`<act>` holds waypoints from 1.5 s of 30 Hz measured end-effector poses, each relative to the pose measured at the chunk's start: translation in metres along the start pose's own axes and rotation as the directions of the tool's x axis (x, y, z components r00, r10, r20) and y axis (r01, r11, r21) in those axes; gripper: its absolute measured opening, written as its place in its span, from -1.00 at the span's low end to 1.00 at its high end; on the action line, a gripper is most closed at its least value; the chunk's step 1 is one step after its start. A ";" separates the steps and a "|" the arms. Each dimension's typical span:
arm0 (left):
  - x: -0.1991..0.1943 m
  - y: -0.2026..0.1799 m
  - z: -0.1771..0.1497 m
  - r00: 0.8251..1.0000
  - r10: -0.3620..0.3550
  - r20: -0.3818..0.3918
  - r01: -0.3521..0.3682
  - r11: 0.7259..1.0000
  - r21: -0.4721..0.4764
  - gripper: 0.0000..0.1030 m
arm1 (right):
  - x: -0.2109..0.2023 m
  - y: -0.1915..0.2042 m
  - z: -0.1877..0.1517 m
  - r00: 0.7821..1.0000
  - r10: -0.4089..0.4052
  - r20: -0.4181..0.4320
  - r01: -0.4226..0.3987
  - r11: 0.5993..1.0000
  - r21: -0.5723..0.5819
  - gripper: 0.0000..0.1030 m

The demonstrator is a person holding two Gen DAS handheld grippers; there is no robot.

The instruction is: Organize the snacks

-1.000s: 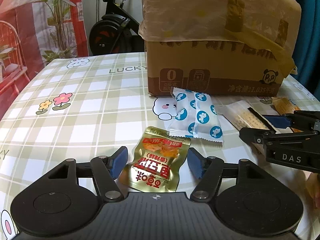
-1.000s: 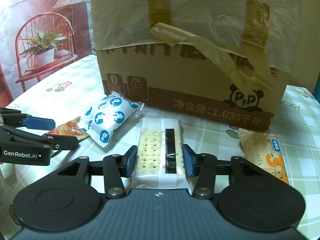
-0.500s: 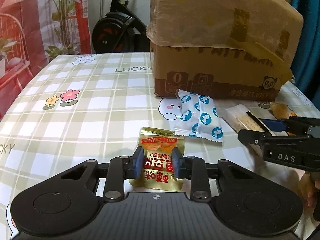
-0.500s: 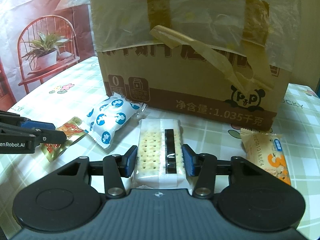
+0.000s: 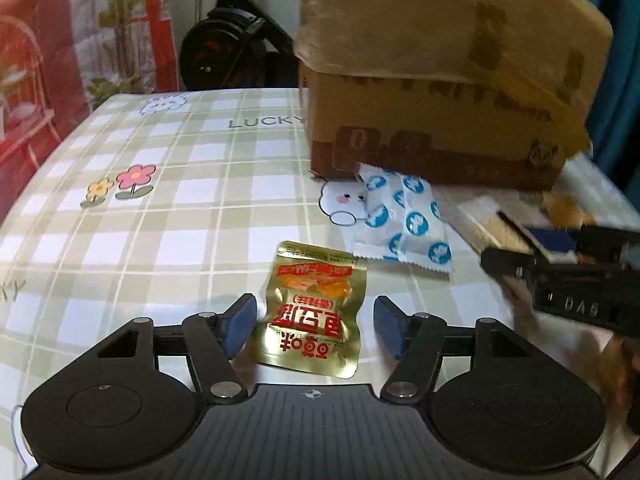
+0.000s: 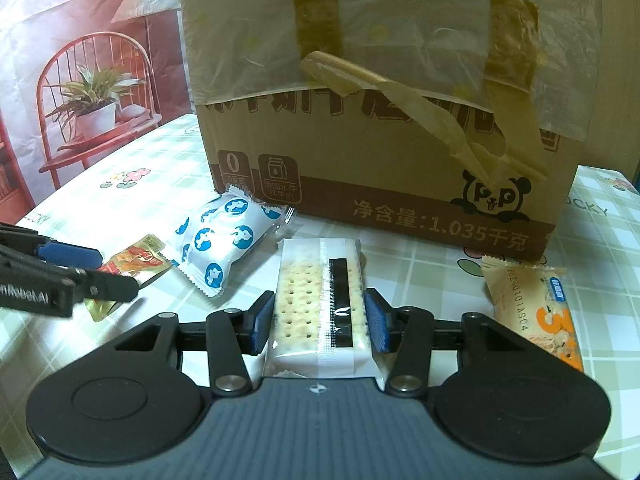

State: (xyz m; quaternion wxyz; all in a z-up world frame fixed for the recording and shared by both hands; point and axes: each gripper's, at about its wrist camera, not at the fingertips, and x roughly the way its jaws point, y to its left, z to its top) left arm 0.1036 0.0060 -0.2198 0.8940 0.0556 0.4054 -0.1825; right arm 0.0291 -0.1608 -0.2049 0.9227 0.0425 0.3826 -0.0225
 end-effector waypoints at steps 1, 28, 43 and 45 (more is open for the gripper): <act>0.000 -0.002 -0.001 1.000 0.007 0.000 -0.007 1.000 0.016 0.31 | 0.000 0.000 0.000 1.000 0.000 0.000 0.000 1.000 0.000 -0.02; -0.038 -0.002 0.002 0.996 0.048 0.072 -0.048 0.999 -0.009 -0.25 | -0.024 0.002 0.001 0.999 0.029 0.033 -0.029 1.000 -0.012 -0.06; -0.083 -0.010 0.037 0.964 0.062 0.257 -0.064 0.998 -0.001 -0.25 | -0.081 -0.004 0.019 0.989 0.027 0.145 -0.027 1.000 0.002 -0.06; -0.092 -0.011 0.049 0.952 0.060 0.300 -0.061 0.998 -0.004 -0.25 | -0.091 -0.004 0.032 0.982 0.027 0.187 -0.026 1.000 -0.005 -0.06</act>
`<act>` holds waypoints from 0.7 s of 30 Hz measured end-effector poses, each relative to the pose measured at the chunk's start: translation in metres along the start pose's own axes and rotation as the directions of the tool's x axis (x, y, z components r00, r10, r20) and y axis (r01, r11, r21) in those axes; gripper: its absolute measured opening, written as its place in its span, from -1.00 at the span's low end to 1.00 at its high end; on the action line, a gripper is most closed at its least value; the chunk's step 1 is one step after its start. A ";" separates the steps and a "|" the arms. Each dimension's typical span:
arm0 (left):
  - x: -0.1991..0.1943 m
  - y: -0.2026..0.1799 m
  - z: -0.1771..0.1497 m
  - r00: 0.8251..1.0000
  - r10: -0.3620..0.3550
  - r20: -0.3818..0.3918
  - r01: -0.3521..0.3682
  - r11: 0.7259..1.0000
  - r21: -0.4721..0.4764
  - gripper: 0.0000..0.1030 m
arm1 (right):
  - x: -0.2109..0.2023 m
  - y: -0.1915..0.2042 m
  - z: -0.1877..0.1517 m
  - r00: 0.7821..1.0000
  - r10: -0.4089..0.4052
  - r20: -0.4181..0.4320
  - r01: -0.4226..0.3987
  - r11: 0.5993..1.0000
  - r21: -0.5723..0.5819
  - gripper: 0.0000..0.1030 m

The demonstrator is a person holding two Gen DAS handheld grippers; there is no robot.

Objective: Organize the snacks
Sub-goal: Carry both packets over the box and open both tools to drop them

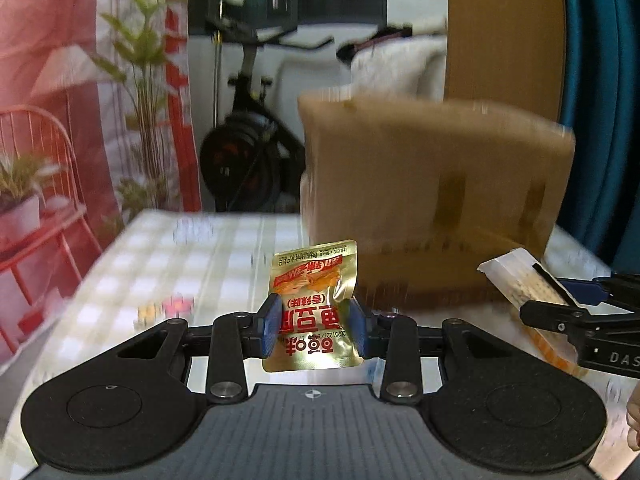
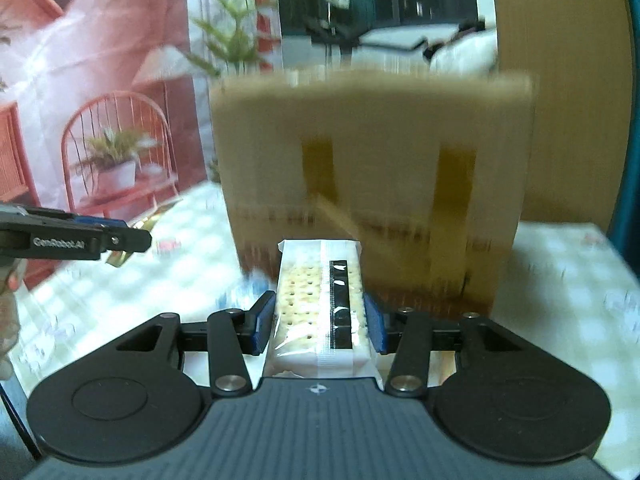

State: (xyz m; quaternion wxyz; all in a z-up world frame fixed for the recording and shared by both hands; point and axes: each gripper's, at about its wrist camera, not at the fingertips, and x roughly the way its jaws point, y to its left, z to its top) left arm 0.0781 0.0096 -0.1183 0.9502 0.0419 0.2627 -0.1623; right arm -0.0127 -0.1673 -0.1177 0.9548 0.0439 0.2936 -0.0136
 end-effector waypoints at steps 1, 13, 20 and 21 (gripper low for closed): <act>-0.002 -0.002 0.006 1.000 -0.006 0.021 0.006 1.000 0.004 -0.25 | -0.004 0.000 0.007 1.000 0.001 0.021 -0.001 1.000 -0.001 -0.06; 0.000 -0.028 0.098 0.975 -0.085 0.207 0.073 0.995 0.068 -0.24 | -0.014 -0.027 0.105 0.982 -0.013 0.189 0.013 1.000 0.000 -0.06; 0.040 -0.059 0.139 0.966 -0.126 0.225 0.101 0.988 0.120 -0.24 | 0.022 -0.063 0.141 0.979 -0.094 0.180 0.102 0.994 -0.033 -0.06; 0.049 -0.063 0.144 0.967 -0.130 0.217 0.104 0.987 0.126 -0.24 | 0.027 -0.068 0.144 0.979 -0.100 0.179 0.107 0.994 -0.027 -0.06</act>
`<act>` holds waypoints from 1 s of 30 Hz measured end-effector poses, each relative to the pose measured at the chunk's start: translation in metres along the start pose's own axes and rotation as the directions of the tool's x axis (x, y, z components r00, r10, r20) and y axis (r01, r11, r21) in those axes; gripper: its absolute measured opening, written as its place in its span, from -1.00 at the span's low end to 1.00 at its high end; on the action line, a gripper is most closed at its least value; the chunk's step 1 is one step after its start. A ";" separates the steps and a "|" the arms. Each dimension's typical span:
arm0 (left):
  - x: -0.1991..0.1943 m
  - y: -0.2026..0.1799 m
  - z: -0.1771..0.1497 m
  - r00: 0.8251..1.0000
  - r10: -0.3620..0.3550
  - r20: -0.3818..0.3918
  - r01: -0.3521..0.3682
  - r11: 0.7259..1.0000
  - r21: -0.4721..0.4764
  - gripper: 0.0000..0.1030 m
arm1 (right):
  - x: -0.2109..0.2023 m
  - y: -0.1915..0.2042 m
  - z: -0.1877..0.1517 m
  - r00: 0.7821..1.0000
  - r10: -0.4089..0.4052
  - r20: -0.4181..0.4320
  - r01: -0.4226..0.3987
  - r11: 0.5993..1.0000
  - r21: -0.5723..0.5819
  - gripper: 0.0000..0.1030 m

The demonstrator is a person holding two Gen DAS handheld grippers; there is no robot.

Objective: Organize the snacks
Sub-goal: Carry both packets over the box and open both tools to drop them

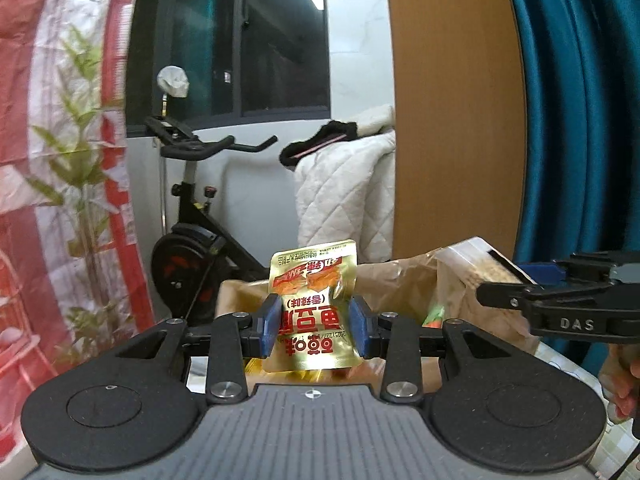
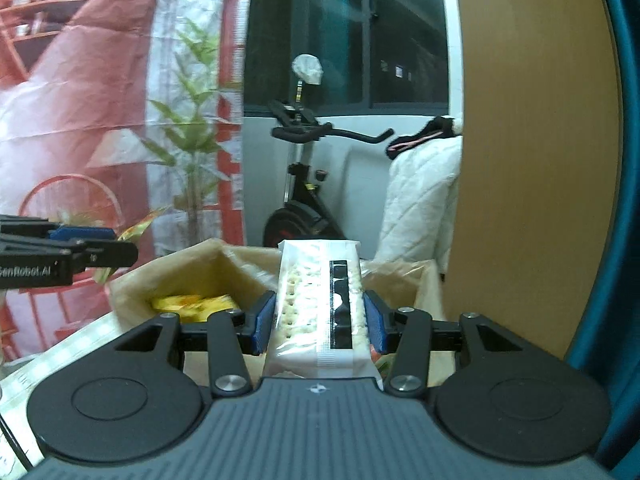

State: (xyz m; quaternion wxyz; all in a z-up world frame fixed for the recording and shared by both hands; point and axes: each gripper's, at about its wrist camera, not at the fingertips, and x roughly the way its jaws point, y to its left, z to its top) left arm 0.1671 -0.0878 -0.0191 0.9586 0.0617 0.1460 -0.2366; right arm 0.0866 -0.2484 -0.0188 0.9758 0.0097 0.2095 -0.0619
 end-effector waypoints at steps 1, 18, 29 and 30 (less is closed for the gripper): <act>0.010 -0.003 0.003 1.000 -0.004 -0.010 0.004 1.000 0.001 -0.23 | 0.007 -0.004 0.003 1.000 -0.005 -0.003 0.005 1.000 0.001 -0.06; 0.059 0.009 -0.008 0.991 -0.033 -0.127 0.027 0.999 -0.046 0.01 | 0.047 -0.029 -0.010 0.993 -0.037 -0.108 0.044 0.997 0.064 0.20; -0.001 0.020 -0.017 0.988 -0.008 -0.154 -0.004 0.997 -0.077 0.17 | 0.004 -0.014 -0.012 0.994 0.015 -0.110 -0.001 0.992 0.124 0.35; -0.008 0.021 -0.019 0.988 -0.002 -0.157 -0.011 0.997 -0.078 0.17 | -0.001 -0.012 -0.014 0.993 0.021 -0.114 -0.006 0.992 0.129 0.38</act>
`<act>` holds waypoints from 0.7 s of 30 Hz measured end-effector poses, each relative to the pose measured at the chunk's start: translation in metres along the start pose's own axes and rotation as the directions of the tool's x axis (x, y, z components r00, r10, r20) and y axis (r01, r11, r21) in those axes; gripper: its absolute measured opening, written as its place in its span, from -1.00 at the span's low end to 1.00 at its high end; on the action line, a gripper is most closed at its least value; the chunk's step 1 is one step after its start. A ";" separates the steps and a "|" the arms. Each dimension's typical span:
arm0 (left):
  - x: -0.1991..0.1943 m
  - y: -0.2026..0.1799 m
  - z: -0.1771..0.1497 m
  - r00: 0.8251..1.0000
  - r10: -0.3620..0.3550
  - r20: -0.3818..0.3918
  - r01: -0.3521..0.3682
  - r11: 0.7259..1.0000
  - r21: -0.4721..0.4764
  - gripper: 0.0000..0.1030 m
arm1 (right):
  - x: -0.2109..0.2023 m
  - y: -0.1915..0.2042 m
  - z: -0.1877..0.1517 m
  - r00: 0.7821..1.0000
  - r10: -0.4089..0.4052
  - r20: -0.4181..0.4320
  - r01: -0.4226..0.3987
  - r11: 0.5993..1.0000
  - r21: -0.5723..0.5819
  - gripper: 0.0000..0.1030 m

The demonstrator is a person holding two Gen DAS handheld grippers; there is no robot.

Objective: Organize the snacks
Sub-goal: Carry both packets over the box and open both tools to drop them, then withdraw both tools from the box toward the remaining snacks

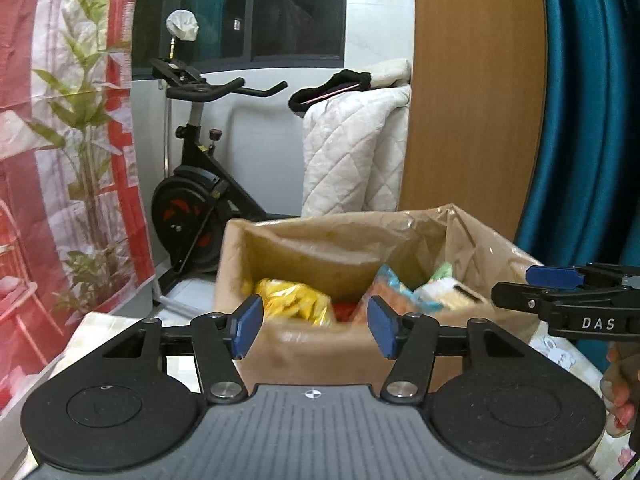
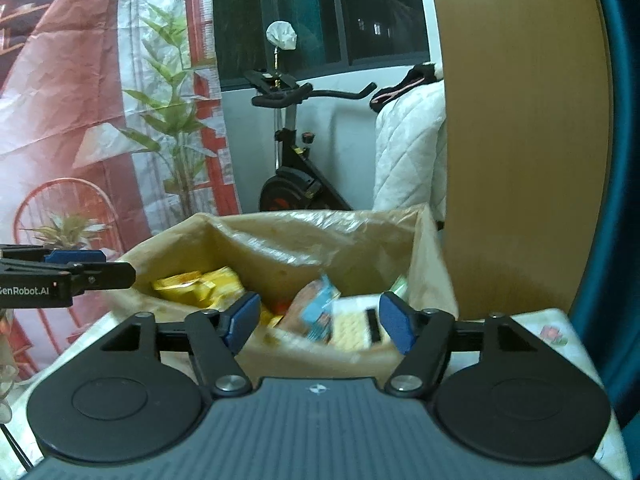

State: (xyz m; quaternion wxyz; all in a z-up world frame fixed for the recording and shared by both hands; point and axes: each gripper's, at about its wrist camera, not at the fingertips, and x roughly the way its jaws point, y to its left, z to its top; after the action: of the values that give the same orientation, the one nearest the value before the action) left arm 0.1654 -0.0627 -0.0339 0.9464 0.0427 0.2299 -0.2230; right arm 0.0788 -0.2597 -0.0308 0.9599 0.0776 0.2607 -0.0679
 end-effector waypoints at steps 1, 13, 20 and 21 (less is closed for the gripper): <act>-0.005 0.002 -0.003 1.000 0.004 -0.003 -0.004 1.000 -0.004 0.17 | -0.004 0.002 -0.003 1.000 0.004 -0.003 -0.004 1.000 0.003 0.40; -0.046 0.031 -0.043 0.998 0.056 -0.038 -0.057 0.998 -0.026 0.18 | -0.036 0.034 -0.034 0.998 0.060 0.014 -0.060 0.998 0.009 0.41; -0.041 0.044 -0.067 0.994 0.050 -0.101 -0.057 0.996 -0.069 0.17 | -0.031 0.043 -0.062 0.998 0.053 -0.032 -0.052 0.998 0.022 0.41; -0.039 0.046 -0.070 0.993 0.048 -0.109 -0.056 0.996 -0.073 0.17 | -0.029 0.044 -0.068 0.998 0.045 -0.042 -0.044 0.999 0.022 0.41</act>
State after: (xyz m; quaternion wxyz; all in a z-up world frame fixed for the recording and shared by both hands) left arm 0.1256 0.0074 -0.0793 0.9392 0.0248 0.2873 -0.1866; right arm 0.0289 -0.2014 -0.0687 0.9545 0.0948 0.2788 -0.0477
